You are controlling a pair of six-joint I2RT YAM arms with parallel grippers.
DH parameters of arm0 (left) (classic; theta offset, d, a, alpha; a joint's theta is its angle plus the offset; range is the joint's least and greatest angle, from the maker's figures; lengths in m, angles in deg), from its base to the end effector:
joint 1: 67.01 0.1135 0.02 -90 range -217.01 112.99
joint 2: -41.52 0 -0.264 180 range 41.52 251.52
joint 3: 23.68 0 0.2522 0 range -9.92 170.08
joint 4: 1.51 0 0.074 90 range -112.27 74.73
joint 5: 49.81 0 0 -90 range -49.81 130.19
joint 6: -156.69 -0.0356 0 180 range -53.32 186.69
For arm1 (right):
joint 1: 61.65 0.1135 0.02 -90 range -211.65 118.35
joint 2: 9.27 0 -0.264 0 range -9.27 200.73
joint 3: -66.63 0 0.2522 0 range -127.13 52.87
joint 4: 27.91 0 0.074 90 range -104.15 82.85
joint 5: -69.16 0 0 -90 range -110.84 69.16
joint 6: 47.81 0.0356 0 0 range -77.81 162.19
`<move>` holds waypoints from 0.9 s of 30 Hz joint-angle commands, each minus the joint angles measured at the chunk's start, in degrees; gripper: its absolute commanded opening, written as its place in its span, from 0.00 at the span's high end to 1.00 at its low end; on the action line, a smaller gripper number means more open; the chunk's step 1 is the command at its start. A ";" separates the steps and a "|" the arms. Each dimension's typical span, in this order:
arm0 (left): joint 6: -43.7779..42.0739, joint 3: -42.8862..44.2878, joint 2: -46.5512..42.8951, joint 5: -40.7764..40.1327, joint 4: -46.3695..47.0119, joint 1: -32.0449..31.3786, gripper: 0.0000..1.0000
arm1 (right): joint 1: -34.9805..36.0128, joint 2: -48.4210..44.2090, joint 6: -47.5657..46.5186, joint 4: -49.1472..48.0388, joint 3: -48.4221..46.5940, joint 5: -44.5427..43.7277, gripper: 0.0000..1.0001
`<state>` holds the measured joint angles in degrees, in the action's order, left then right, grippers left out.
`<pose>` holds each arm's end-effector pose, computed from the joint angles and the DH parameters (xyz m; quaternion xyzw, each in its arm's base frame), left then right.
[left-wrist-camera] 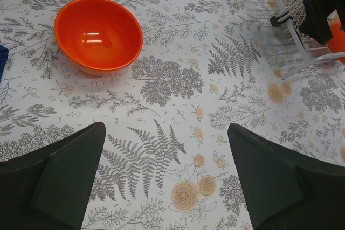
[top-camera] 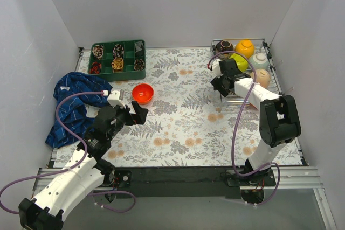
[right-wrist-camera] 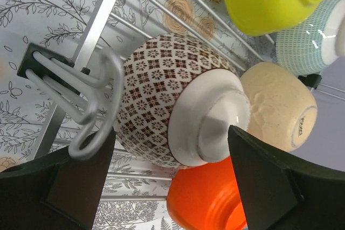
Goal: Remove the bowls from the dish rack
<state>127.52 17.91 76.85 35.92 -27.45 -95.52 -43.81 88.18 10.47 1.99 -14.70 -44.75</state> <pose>0.1405 -0.0733 0.2568 -0.2480 0.7787 -0.3829 0.4307 0.3571 0.0998 0.2286 -0.3098 0.8561 -0.2349 0.3404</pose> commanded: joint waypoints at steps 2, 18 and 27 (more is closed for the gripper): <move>-0.99 0.03 0.00 0.14 0.76 0.04 0.02 | 0.96 2.48 -2.02 -3.57 2.08 -1.50 0.06; -1.07 0.03 -0.17 -0.30 0.58 0.04 0.02 | 4.56 7.93 -3.43 -15.61 12.02 -12.39 0.03; -1.16 -0.06 -0.35 -0.56 0.58 0.04 0.02 | 5.01 8.63 -1.76 -16.23 12.29 -10.82 0.07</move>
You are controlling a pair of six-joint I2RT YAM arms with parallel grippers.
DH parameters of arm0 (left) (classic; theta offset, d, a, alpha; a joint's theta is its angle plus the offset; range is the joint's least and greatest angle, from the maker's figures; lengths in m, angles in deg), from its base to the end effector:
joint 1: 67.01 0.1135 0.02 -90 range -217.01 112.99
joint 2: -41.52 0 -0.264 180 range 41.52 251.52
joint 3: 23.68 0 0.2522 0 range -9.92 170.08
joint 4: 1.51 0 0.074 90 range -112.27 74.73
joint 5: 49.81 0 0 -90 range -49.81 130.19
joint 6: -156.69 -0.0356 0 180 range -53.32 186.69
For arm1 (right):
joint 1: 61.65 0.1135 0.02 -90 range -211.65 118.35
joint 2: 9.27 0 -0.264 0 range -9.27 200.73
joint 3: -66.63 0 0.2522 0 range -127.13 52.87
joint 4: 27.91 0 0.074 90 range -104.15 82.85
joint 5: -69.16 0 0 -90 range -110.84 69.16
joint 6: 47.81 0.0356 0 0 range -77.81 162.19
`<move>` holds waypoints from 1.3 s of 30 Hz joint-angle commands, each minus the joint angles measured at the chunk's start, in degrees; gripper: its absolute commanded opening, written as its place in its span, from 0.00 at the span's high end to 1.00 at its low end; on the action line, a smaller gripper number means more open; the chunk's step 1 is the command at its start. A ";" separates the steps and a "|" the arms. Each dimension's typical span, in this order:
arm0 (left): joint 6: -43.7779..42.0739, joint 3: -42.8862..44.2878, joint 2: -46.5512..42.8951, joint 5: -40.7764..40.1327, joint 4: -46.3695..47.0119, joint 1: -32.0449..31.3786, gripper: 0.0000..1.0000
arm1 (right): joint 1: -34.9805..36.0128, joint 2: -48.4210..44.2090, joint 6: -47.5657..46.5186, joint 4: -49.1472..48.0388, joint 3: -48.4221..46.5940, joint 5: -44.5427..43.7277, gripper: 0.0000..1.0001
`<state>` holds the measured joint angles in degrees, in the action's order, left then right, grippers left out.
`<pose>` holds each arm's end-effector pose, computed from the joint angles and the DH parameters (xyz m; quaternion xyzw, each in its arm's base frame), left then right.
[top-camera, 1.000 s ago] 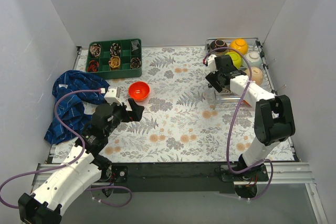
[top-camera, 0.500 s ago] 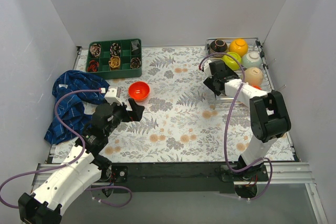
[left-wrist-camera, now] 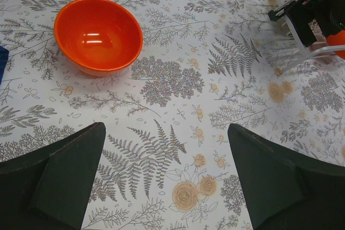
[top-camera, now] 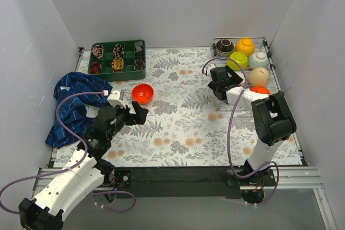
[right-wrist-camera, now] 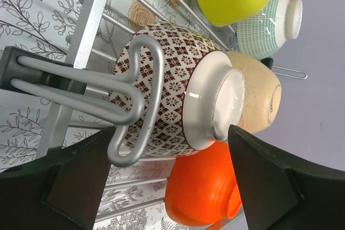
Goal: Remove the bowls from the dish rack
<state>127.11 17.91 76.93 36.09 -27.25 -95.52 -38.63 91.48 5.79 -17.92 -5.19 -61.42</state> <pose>0.1407 -0.0735 0.2570 -0.2443 0.7793 -0.3829 0.4318 0.3483 0.1228 0.1874 -0.2896 0.8091 -0.3579 0.3652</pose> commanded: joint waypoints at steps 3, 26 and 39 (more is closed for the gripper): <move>-0.66 -0.06 -0.53 -0.74 0.30 0.04 0.02 | -0.17 5.16 3.62 3.68 2.69 5.86 0.10; -0.75 0.03 -2.02 -0.12 0.21 0.12 0.02 | -1.67 4.54 -0.60 14.76 -1.97 8.58 0.05; -0.83 0.03 -3.16 -0.47 0.21 0.04 0.02 | -1.32 7.09 1.42 13.88 -2.14 9.02 0.16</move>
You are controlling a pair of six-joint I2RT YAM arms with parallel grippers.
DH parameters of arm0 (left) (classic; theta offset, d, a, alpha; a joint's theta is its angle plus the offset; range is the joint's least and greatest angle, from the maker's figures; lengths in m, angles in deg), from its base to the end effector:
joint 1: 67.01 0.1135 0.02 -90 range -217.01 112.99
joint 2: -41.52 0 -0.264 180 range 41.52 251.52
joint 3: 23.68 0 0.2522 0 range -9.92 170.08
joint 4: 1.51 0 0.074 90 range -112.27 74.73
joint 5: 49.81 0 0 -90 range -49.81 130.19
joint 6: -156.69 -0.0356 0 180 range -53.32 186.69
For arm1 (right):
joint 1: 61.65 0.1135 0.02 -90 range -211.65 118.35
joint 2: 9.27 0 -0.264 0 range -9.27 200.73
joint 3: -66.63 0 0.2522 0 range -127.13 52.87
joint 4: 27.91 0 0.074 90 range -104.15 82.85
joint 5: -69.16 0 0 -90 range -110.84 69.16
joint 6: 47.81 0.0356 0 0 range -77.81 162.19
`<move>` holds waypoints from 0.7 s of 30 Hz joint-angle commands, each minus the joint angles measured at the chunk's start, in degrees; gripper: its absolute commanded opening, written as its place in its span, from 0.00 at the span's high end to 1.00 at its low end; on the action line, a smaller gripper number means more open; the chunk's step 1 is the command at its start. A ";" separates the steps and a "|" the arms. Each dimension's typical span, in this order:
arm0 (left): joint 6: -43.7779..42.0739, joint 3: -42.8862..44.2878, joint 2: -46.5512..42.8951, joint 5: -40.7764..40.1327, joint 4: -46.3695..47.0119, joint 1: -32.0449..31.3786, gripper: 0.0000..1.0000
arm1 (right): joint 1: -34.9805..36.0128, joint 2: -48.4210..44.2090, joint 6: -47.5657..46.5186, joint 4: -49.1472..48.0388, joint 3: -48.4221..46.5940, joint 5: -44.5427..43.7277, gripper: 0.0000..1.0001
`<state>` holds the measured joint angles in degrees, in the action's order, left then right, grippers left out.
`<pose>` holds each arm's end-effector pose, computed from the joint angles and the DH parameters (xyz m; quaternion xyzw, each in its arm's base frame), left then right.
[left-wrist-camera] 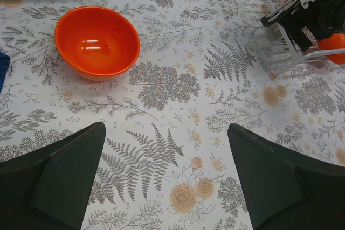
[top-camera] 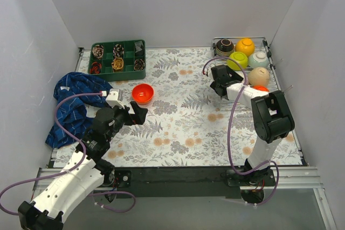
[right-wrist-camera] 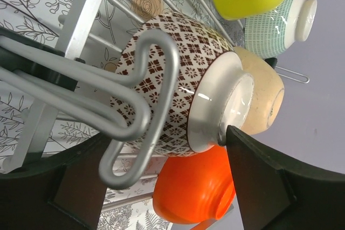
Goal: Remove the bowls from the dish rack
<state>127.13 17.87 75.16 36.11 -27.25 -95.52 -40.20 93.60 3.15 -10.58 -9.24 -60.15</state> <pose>0.1368 -0.0714 0.2609 -0.2423 0.7707 -0.3919 0.4402 0.3583 0.1166 0.1854 -0.3244 0.8155 -0.3622 0.3138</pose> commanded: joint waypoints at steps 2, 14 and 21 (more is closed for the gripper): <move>-0.77 -0.02 -1.92 -0.84 0.21 0.04 0.02 | 0.34 4.45 4.15 6.80 1.90 7.58 0.22; -0.68 -0.11 -2.45 -0.67 0.39 0.04 0.02 | 2.01 -4.34 4.33 7.50 0.68 4.68 0.53; -0.59 -0.11 -2.45 -0.41 0.30 0.04 0.02 | 2.10 -6.71 7.67 10.40 -1.43 5.64 0.71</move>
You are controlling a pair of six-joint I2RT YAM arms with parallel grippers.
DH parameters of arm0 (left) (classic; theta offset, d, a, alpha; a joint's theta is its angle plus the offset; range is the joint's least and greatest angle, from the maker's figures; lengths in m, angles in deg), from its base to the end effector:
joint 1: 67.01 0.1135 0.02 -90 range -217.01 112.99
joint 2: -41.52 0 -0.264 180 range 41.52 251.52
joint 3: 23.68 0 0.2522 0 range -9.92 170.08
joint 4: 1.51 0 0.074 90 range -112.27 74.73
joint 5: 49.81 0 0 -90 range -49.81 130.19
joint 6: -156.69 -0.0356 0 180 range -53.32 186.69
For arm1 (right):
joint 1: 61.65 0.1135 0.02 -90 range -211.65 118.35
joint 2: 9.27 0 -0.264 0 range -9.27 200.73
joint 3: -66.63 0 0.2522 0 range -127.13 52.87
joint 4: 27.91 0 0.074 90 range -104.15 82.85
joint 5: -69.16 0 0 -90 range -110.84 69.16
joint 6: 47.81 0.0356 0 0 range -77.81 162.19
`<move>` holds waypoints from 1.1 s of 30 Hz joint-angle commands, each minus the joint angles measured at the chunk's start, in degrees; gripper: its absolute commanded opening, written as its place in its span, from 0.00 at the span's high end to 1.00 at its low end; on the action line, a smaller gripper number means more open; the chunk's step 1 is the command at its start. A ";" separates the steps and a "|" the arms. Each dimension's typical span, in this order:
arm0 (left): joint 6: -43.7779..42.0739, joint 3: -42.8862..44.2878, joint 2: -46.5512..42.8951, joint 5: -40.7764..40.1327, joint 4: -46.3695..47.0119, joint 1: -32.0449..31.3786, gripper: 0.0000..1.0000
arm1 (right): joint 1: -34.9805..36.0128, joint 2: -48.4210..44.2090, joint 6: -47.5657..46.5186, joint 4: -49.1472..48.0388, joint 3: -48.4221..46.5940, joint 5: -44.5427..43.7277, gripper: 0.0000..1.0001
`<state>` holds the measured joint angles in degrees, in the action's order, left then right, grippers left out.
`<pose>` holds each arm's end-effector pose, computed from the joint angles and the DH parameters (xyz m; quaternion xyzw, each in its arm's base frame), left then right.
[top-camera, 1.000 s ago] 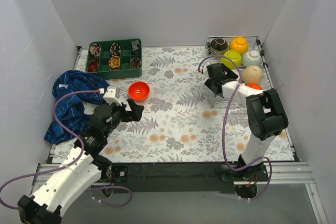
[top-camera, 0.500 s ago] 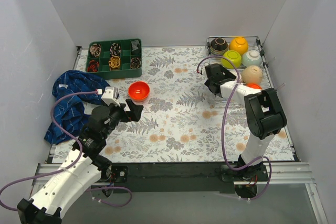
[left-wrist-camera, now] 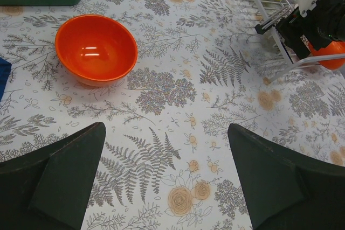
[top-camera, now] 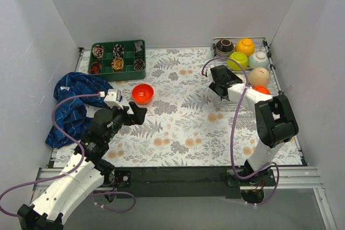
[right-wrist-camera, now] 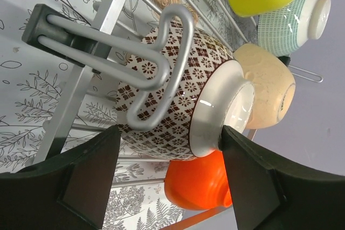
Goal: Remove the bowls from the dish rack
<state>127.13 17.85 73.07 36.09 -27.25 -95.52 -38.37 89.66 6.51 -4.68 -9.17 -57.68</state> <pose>0.1320 -0.0688 0.2656 -0.2399 0.7602 -0.4022 0.4503 0.3425 0.1241 0.2011 -0.3312 0.8246 -0.3297 0.3189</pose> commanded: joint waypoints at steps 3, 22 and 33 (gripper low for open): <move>-0.59 -0.08 -0.09 -0.03 0.30 0.04 0.02 | 0.27 -3.48 5.44 5.03 -1.77 3.70 0.76; -0.59 0.00 0.44 0.23 0.39 0.04 0.02 | 0.18 -3.13 9.49 6.87 -5.19 4.58 0.79; -0.59 -0.08 0.35 0.06 0.30 0.04 0.02 | -4.56 -5.60 18.27 8.72 -9.06 10.64 0.37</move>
<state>127.13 17.85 73.77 36.33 -27.25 -95.52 -39.66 86.95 19.80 3.45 -14.57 -50.69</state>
